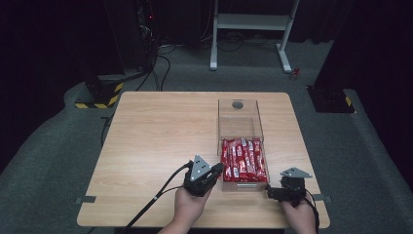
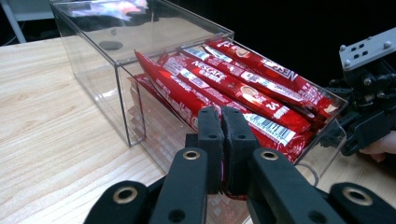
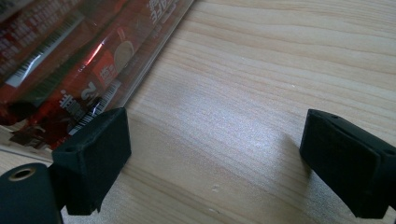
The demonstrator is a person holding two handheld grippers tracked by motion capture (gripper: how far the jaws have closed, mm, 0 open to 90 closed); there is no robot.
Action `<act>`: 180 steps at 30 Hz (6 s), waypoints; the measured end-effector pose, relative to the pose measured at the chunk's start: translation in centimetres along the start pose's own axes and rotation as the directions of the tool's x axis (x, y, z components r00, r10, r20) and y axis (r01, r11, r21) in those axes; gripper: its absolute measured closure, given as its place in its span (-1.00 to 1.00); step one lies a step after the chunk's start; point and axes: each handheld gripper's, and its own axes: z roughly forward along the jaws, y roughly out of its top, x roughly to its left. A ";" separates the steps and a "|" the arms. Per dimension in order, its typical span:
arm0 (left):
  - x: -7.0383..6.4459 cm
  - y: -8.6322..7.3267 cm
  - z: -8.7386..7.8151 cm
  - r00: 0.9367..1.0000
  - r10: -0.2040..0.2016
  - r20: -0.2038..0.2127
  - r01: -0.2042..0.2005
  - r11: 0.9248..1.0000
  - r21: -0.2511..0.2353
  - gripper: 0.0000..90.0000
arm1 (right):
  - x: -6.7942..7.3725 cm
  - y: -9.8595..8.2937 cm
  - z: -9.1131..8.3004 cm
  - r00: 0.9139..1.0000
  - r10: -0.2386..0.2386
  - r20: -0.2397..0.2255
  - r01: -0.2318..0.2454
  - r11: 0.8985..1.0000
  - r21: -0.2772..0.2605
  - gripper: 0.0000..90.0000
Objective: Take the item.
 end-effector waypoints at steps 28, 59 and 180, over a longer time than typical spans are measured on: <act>0.3 1.2 -0.4 1.000 0.006 0.026 -0.005 0.999 -0.043 0.94 | 0.0 0.0 0.0 1.000 0.000 0.000 0.000 1.000 0.000 -0.81; 1.4 2.7 -1.5 0.999 0.025 0.028 -0.023 0.996 -0.087 0.93 | 0.0 0.0 0.0 1.000 0.000 -0.001 0.000 1.000 -0.001 -0.81; 18.8 -7.2 -3.6 0.940 -0.086 -0.331 0.146 0.976 0.161 0.89 | 0.0 0.0 -0.1 1.000 0.000 -0.007 0.000 1.000 0.002 -0.81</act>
